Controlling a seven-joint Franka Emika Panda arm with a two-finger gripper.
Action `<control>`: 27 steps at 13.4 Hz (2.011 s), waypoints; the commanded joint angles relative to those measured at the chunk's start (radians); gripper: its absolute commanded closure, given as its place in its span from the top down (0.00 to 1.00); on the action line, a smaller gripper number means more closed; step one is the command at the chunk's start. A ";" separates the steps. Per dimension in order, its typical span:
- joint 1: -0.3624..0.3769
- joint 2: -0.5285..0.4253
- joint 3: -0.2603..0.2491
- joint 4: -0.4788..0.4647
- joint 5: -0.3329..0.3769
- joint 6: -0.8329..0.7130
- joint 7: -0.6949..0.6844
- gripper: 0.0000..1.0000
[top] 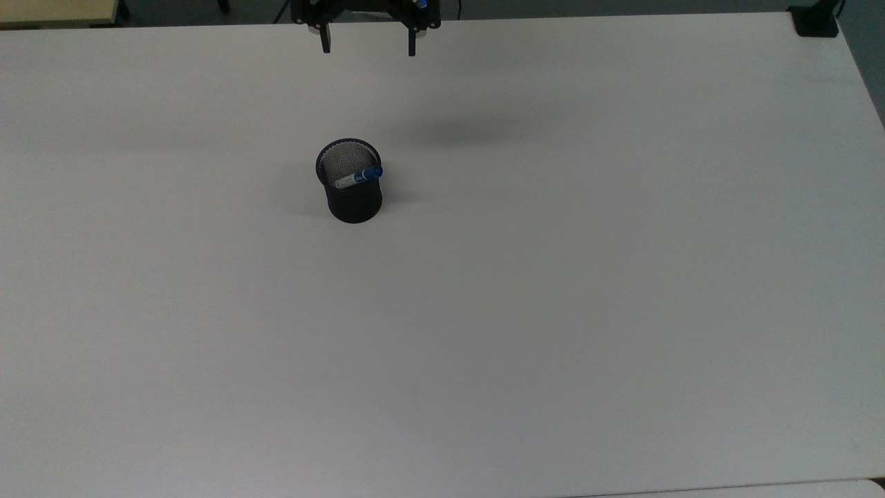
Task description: Remove the marker
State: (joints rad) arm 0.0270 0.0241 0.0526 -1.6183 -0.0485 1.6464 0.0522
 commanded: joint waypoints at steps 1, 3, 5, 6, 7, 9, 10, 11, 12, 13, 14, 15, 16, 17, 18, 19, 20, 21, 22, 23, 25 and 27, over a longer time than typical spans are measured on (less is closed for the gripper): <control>0.001 -0.013 0.000 -0.006 0.004 -0.031 0.000 1.00; 0.001 -0.013 0.000 -0.006 0.004 -0.031 0.000 1.00; 0.001 -0.013 0.000 -0.006 0.004 -0.031 0.000 1.00; 0.001 -0.013 0.000 -0.006 0.002 -0.031 0.000 1.00; 0.001 -0.013 0.000 -0.006 0.004 -0.031 -0.002 1.00; 0.001 -0.010 0.000 -0.006 0.002 -0.030 -0.003 1.00; 0.001 -0.007 0.000 -0.006 0.001 -0.028 -0.015 1.00; 0.001 -0.004 0.000 -0.008 0.001 -0.028 -0.055 1.00; 0.001 -0.006 0.000 -0.020 0.001 -0.026 -0.124 1.00; -0.001 -0.006 0.000 -0.037 0.001 -0.023 -0.196 1.00; -0.001 -0.004 0.000 -0.045 0.001 -0.020 -0.260 1.00; -0.002 -0.001 0.000 -0.052 -0.001 -0.016 -0.314 1.00; -0.007 0.010 0.000 -0.055 -0.002 -0.013 -0.363 1.00; -0.019 0.025 0.000 -0.060 -0.010 -0.005 -0.411 1.00; -0.024 0.030 0.000 -0.072 -0.022 0.012 -0.457 1.00; -0.024 0.036 0.000 -0.095 -0.030 0.042 -0.498 1.00; -0.022 0.045 0.000 -0.118 -0.033 0.079 -0.518 1.00; -0.022 0.054 0.000 -0.143 -0.039 0.114 -0.523 1.00; -0.022 0.066 0.001 -0.161 -0.051 0.151 -0.523 1.00; -0.019 0.079 0.001 -0.178 -0.056 0.177 -0.523 1.00; -0.015 0.111 0.003 -0.199 -0.060 0.228 -0.522 0.90; -0.013 0.131 0.004 -0.200 -0.071 0.253 -0.519 0.77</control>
State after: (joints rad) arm 0.0066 0.1441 0.0550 -1.7947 -0.0986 1.8463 -0.4493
